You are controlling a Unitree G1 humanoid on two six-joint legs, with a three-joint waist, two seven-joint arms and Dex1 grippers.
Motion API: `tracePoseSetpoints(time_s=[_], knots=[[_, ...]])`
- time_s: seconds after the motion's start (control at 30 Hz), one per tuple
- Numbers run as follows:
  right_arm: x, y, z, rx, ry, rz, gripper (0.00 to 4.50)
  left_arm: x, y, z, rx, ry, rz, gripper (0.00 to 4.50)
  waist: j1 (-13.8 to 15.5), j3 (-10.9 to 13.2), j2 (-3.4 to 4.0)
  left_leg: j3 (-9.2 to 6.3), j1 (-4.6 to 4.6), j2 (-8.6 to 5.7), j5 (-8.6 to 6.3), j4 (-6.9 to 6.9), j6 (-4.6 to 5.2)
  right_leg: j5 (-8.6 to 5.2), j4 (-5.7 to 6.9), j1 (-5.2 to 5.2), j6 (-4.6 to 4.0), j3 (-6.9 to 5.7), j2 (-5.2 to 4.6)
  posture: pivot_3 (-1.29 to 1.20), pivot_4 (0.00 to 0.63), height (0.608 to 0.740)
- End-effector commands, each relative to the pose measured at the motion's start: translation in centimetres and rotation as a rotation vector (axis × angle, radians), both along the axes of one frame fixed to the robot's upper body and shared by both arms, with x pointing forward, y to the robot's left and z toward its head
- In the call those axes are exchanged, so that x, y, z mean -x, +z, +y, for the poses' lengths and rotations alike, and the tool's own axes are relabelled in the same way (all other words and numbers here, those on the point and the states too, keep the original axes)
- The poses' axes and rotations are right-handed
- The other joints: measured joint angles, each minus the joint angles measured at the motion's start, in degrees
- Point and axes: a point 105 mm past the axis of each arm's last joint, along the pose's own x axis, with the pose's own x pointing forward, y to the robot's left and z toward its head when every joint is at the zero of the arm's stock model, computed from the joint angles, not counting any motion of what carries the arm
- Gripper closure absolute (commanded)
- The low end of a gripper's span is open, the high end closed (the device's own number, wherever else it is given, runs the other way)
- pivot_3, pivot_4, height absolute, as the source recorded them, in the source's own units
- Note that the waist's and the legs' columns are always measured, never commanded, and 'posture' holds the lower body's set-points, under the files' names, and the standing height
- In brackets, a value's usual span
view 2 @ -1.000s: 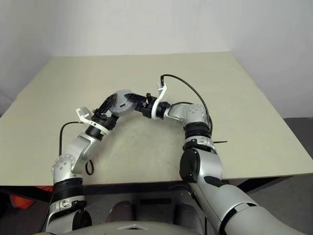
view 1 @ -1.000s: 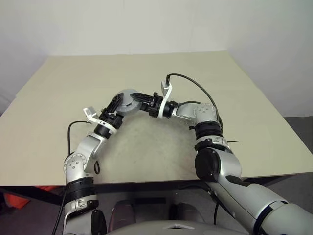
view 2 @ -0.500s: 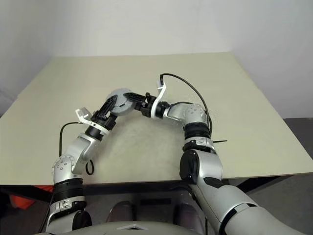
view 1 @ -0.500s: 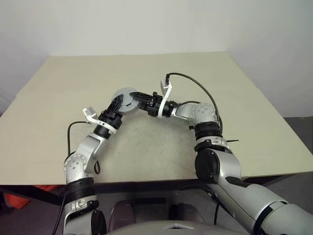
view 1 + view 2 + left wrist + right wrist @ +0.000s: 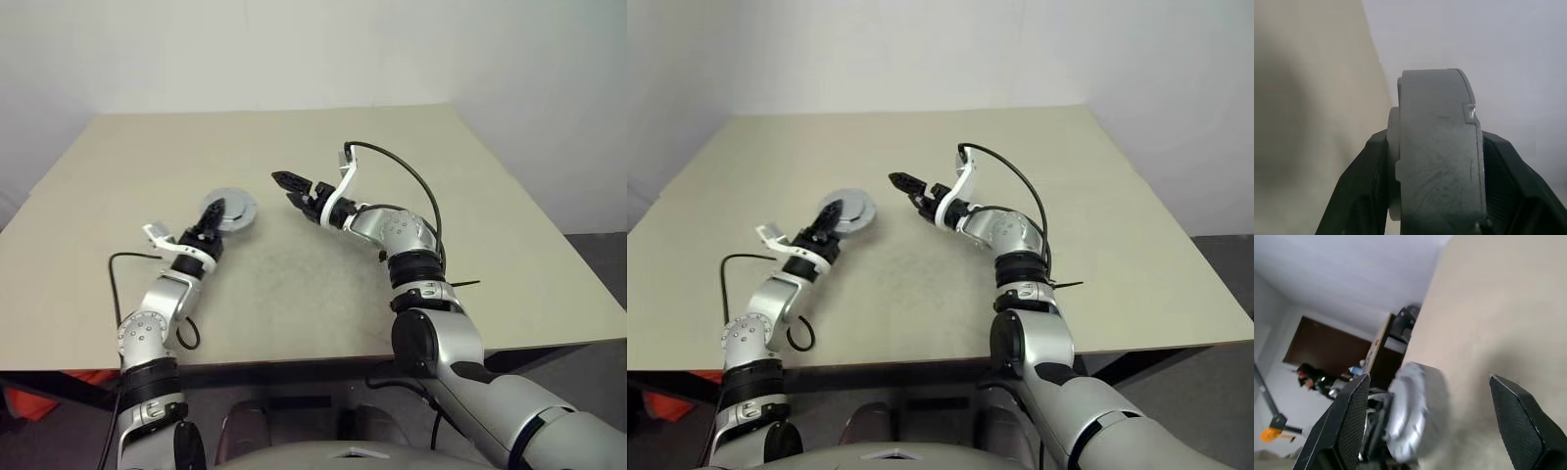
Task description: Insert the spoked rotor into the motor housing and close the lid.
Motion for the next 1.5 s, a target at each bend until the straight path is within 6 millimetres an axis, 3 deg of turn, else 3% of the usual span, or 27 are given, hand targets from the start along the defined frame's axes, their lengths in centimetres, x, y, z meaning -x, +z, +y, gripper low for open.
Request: tracePoseSetpoints(time_s=[0.03, 0.33, 0.63, 0.87, 1.1, 1.5], knots=[[-0.2, 1.2, 0.1, -0.019, -0.002, -0.044, 0.14, 0.0, 0.9, 1.9, -0.028, 0.077, -0.018, 2.33, 0.0, 0.0, -0.01, 0.0, 0.01, -0.01, 0.0, 0.0, 0.0, 0.0, 0.0, 0.0, 0.0, 0.0, 0.0, 0.0, 0.0, 0.74], [-0.2, 1.1, 0.4, -0.016, 0.003, -0.035, 0.14, -0.2, -0.6, 2.9, -0.049, 0.14, 0.09, 2.33, 0.1, 0.1, -0.29, -0.04, 0.02, -0.01, -0.01, 0.1, 0.01, 0.03, -0.01, 0.0, -0.04, -0.01, -0.01, 0.0, 0.0, 0.74], [-0.1, 0.8, 0.9, -0.016, 0.016, -0.01, 0.14, 0.1, -2.7, 5.3, -0.069, 0.254, 0.211, 2.33, 0.0, 0.1, -0.37, -0.04, 0.04, 0.02, -0.01, 0.1, 0.01, 0.05, 0.0, 0.0, -0.08, -0.01, 0.01, 0.0, 0.0, 0.74], [0.0, 1.0, 1.1, -0.022, 0.028, -0.011, 0.14, 0.4, -3.2, 6.0, -0.079, 0.293, 0.242, 2.33, -0.1, 0.1, -0.38, -0.03, 0.18, 0.03, 0.0, 0.1, 0.01, 0.02, 0.02, 0.12, -0.24, -0.01, 0.01, 0.0, 0.0, 0.74], [-0.1, 0.7, 1.3, -0.013, 0.032, -0.001, 0.11, 0.5, -3.5, 6.9, -0.128, 0.332, 0.273, 0.06, -0.2, 0.1, -0.36, -0.01, 0.76, 0.06, 0.0, 0.03, -0.01, -0.11, -0.03, 0.76, -0.17, 0.0, 0.02, 0.0, 0.0, 0.74], [-0.3, 0.2, 1.5, 0.01, 0.045, 0.024, 0.11, 0.6, -3.7, 9.1, -0.179, 0.411, 0.299, 0.06, -0.4, 0.1, -0.36, 0.0, 0.9, 0.11, 0.05, 0.0, -0.1, -0.24, 0.0, 0.83, 0.04, 0.0, 0.05, 0.0, 0.0, 0.74]])
